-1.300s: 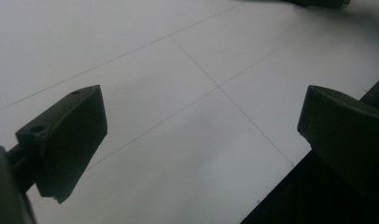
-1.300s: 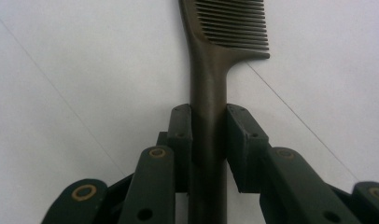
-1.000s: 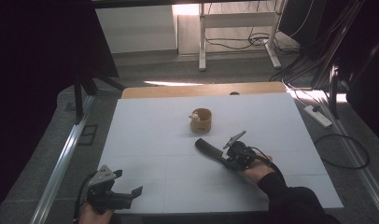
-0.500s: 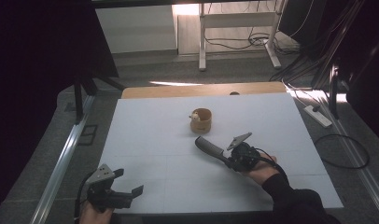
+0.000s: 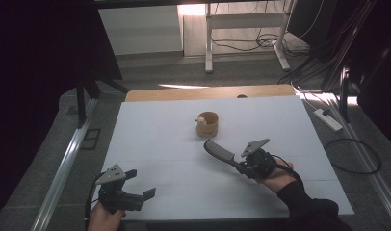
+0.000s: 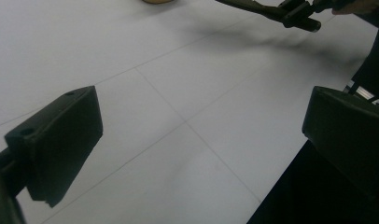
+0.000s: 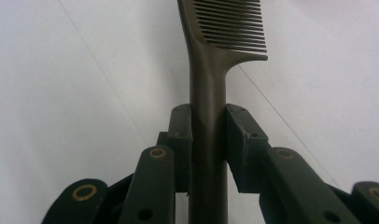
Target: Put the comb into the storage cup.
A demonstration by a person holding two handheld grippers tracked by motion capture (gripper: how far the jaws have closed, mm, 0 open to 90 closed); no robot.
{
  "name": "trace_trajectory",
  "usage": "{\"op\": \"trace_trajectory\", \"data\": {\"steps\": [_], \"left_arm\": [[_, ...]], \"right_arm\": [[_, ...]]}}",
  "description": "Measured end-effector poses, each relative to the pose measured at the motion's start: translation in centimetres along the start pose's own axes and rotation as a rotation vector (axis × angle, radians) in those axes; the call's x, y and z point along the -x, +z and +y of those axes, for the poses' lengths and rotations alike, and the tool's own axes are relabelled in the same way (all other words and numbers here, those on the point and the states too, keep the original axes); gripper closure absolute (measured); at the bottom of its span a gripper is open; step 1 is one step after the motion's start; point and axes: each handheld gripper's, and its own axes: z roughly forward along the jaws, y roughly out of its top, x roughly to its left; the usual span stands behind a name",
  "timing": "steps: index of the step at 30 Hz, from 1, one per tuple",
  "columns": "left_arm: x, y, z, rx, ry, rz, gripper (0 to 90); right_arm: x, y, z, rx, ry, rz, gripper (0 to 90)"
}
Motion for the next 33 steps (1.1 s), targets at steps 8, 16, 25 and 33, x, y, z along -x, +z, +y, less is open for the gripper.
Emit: {"op": "trace_trajectory", "data": {"steps": [8, 16, 25, 33], "left_arm": [[0.0, 0.9, 1.4, 0.023, 0.004, -0.02, 0.0], [-0.4, 2.0, 3.1, 0.023, 0.041, -0.024, 0.0], [-0.4, 3.0, 5.0, 0.025, 0.059, -0.049, 0.0], [-0.5, 3.9, 6.6, 0.023, 0.067, -0.067, 0.0]], "right_arm": [[-0.3, -1.4, -0.4, 0.05, 0.002, 0.0, 72.9], [-0.6, -2.3, -0.7, 0.079, 0.004, -0.008, 72.9], [-0.8, -3.3, -1.2, 0.116, 0.008, -0.019, 72.9], [-1.0, -3.6, -1.4, 0.133, -0.009, -0.027, 72.9]]}}
